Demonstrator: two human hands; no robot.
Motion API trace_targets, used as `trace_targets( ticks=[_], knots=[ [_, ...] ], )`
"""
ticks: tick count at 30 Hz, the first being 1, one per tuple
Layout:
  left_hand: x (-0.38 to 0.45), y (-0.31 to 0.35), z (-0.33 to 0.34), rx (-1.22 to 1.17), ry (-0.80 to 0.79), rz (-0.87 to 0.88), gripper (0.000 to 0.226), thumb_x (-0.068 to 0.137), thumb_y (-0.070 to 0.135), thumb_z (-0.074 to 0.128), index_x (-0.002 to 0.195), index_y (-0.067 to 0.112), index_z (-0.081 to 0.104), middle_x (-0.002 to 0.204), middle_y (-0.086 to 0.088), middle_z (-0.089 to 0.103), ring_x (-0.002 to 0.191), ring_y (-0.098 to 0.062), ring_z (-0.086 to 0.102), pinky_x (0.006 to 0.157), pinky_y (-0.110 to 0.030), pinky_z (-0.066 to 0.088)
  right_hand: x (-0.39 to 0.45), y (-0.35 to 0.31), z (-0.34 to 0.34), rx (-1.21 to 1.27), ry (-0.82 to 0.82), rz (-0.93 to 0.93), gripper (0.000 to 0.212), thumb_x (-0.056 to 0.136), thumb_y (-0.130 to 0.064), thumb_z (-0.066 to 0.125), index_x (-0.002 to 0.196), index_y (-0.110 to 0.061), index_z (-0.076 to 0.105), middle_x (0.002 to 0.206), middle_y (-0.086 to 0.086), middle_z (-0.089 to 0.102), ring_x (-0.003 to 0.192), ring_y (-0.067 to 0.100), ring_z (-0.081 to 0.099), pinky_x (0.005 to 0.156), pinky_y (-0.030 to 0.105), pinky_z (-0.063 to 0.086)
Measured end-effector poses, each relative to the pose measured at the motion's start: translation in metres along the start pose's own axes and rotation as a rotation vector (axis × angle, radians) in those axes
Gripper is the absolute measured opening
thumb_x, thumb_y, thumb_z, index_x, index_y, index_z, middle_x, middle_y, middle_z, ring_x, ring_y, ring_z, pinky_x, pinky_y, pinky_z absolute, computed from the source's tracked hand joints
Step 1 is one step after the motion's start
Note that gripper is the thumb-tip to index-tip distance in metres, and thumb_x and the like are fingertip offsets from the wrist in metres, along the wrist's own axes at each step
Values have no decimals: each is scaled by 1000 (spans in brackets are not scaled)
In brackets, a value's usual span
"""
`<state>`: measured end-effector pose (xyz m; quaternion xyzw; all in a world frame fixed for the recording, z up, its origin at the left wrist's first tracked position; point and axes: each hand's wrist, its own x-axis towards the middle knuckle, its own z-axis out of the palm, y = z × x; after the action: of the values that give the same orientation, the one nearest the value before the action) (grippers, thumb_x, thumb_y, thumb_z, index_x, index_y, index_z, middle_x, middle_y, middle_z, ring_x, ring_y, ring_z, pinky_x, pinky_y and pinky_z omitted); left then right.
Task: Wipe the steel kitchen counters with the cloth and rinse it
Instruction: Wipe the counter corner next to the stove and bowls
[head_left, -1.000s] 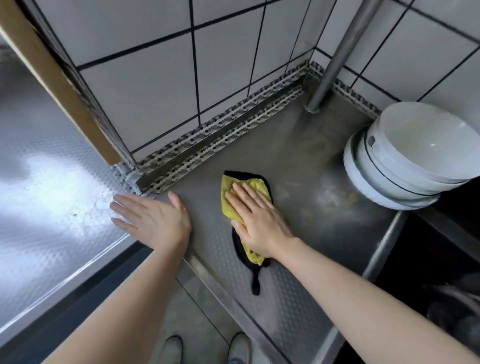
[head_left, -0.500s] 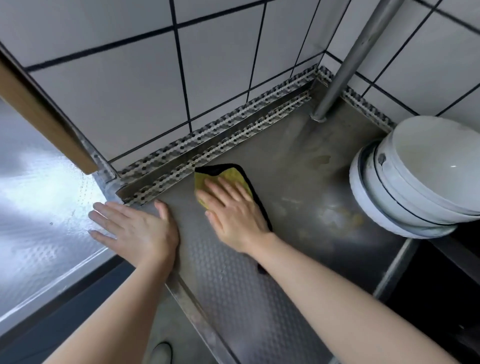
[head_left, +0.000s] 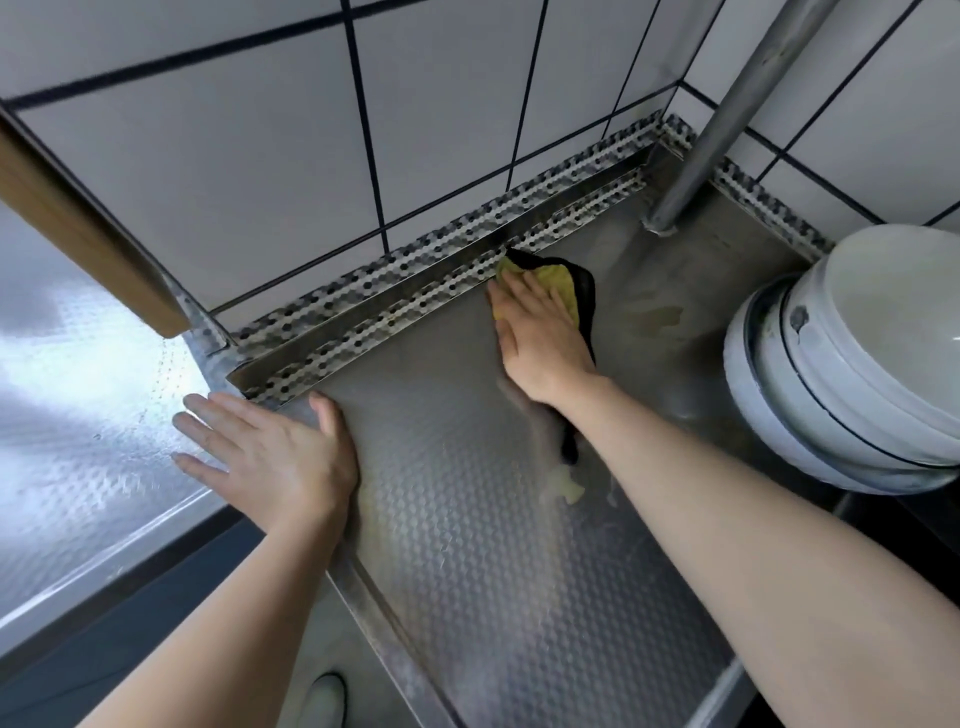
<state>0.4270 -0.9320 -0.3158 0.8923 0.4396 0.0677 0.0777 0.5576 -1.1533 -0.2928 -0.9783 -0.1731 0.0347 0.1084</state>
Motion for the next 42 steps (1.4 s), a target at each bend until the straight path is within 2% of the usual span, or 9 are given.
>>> trace_targets(
  ticks=[5,9,13,20,26,30,33,37,42],
  knots=[
    [0,0,-1,10,5,6,90,86,57,26,149,-7,15,158,-25,15,147,-37,9,117,-56,7,29,47,-9,-35,90,338,61,102,-35,29,155,-11,14,164,8,12,150,29,8,122,43,4],
    [-1,1,-2,13,-5,9,89,87,56,26,149,-7,13,158,-25,14,147,-37,7,117,-56,6,37,90,-23,-92,106,446,59,102,-36,25,154,-8,20,162,12,16,150,34,8,120,47,0],
    [-1,1,-2,-13,14,16,86,89,52,34,148,-7,15,157,-27,17,146,-40,11,116,-57,7,23,124,-27,-17,150,659,60,103,-34,26,154,-5,17,162,17,13,150,35,6,122,45,3],
    [-1,2,-5,-28,1,11,86,87,53,33,148,-5,17,156,-27,18,146,-41,11,116,-58,7,-22,90,-16,27,125,936,66,99,-46,31,154,-11,19,159,27,7,147,43,5,119,52,3],
    [-1,3,-7,-43,-11,4,85,87,53,35,149,-3,17,157,-26,17,146,-40,9,116,-58,6,-45,46,6,-62,136,854,77,95,-53,33,150,0,22,155,36,12,145,48,7,119,56,-2],
    [0,4,-6,-38,-11,8,85,87,52,34,149,-4,17,157,-26,17,146,-40,9,116,-58,6,-16,88,-8,-84,167,790,83,97,-55,29,149,10,17,155,36,11,146,47,7,120,52,1],
    [0,3,-4,-29,-11,10,85,87,52,35,149,-3,17,157,-25,16,147,-39,8,116,-57,5,-1,121,-14,-23,200,741,75,101,-45,30,147,13,19,155,36,11,147,45,7,121,50,1],
    [1,3,-2,-22,-3,11,85,86,52,33,149,-3,17,157,-25,17,147,-39,9,116,-58,6,-3,134,-11,19,272,745,62,103,-34,30,149,7,23,156,33,15,146,44,12,121,47,3],
    [1,2,-3,-36,2,8,86,84,53,30,148,-3,18,156,-26,19,146,-40,11,116,-59,7,-26,109,-8,-18,177,798,55,102,-37,27,153,-17,26,160,22,14,147,41,11,120,50,4]
  ],
)
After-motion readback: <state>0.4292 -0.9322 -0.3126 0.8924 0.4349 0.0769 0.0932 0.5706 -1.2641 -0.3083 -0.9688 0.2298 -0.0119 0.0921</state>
